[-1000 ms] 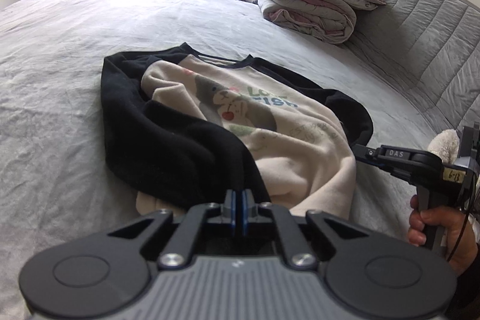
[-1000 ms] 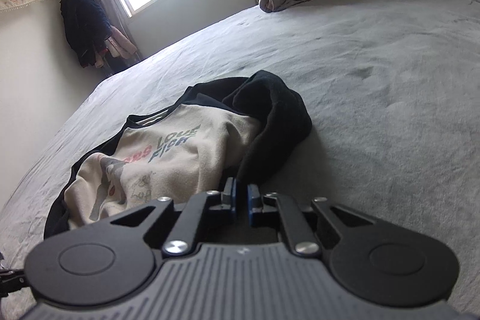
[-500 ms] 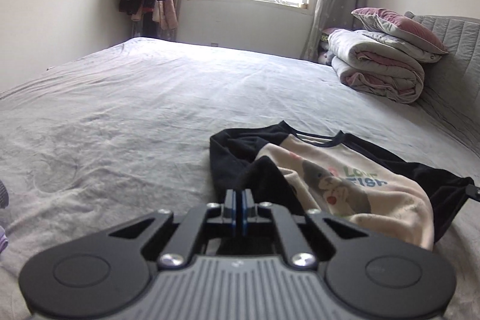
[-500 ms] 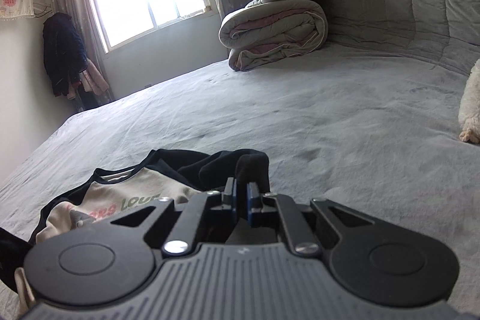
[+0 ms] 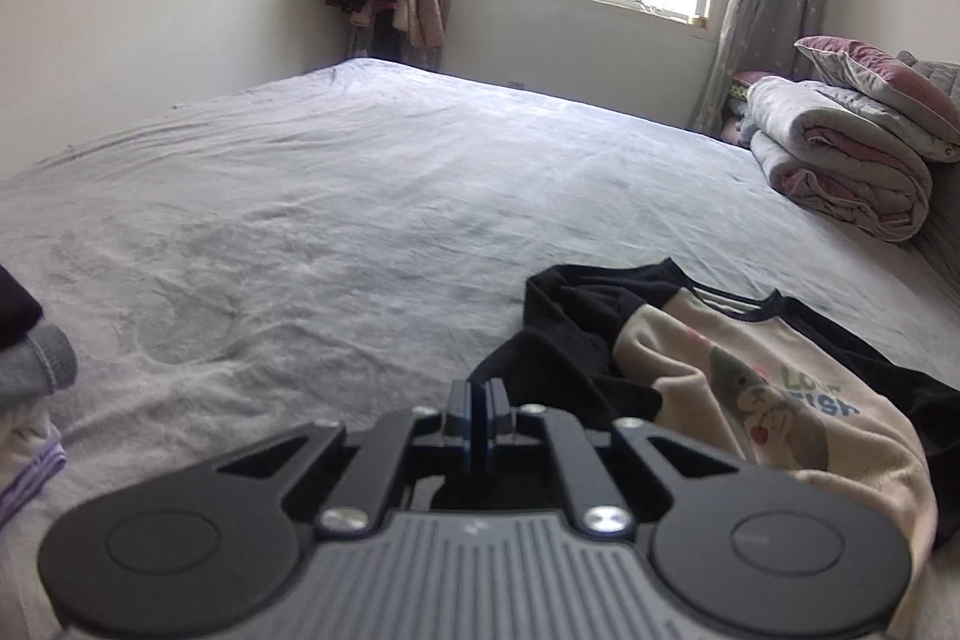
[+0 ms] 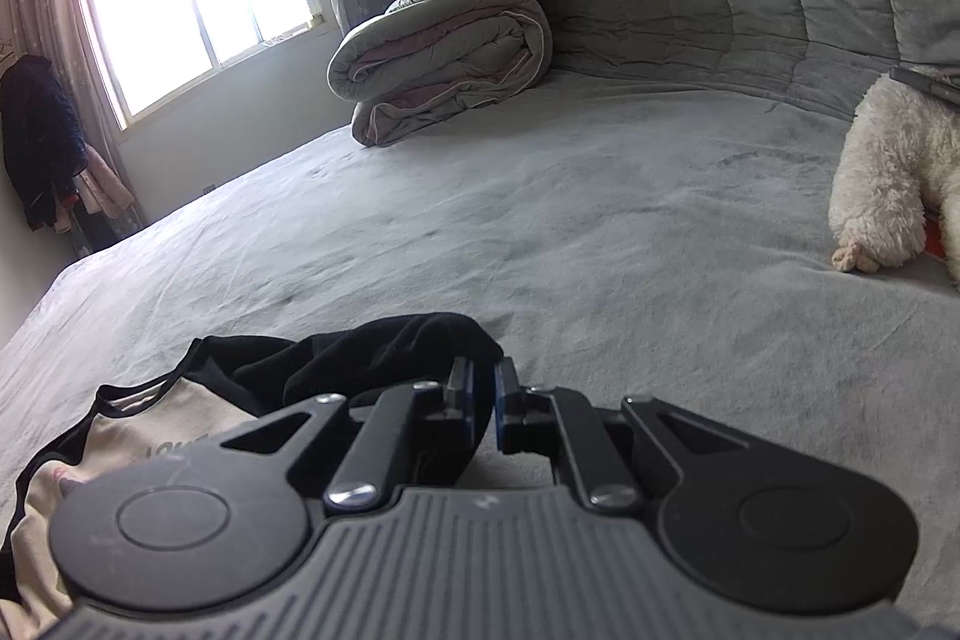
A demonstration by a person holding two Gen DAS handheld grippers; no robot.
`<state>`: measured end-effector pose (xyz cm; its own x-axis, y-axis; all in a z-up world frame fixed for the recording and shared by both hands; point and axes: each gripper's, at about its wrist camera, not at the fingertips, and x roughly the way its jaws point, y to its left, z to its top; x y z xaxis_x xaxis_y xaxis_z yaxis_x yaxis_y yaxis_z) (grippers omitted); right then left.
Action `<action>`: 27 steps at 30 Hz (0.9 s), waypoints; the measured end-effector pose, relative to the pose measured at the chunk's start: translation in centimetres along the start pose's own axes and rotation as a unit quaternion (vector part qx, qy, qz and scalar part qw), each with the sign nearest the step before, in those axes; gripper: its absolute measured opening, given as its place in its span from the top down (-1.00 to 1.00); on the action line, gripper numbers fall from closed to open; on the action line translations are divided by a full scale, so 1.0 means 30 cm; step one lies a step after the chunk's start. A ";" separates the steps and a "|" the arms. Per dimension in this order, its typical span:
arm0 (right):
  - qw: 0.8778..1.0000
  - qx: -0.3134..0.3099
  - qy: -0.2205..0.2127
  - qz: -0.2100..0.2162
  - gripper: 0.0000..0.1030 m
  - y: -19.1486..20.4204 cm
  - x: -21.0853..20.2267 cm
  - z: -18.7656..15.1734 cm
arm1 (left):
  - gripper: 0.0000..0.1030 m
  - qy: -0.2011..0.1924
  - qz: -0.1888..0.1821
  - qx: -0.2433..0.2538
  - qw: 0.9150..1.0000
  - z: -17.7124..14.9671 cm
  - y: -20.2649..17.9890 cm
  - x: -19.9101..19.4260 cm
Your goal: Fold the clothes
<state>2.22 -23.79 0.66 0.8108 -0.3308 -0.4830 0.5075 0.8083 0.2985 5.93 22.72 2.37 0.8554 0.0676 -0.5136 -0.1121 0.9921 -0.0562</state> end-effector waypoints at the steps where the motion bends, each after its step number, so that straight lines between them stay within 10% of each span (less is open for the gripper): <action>1: 1.000 0.002 0.002 -0.004 0.82 -0.008 0.004 0.002 | 0.92 -0.012 0.026 0.002 1.000 0.008 0.011 0.000; 7: 0.999 -0.029 0.013 0.014 0.68 0.036 -0.018 -0.009 | 0.89 0.000 0.036 -0.025 0.999 0.021 0.071 0.023; 10: 0.998 -0.049 0.022 0.025 0.61 0.064 -0.029 -0.016 | 0.45 0.015 -0.003 -0.024 1.000 0.008 0.059 0.014; 14: 0.996 -0.062 0.040 0.054 0.03 0.102 -0.042 -0.036 | -0.06 0.051 -0.087 -0.016 0.995 -0.016 0.016 0.012; 19: 0.988 -0.090 0.078 0.096 0.03 0.168 -0.053 -0.076 | -0.08 0.134 -0.187 0.003 0.973 -0.086 -0.078 0.038; 27: 0.957 -0.114 0.195 0.183 0.03 0.267 -0.040 -0.173 | -0.07 0.194 -0.240 0.032 0.951 -0.155 -0.180 0.061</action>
<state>3.80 -14.39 -0.64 0.7294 0.1656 -0.6638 0.0977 0.9351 0.3407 5.76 16.99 -2.25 0.5472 -0.4266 -0.7202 0.2861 0.9039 -0.3180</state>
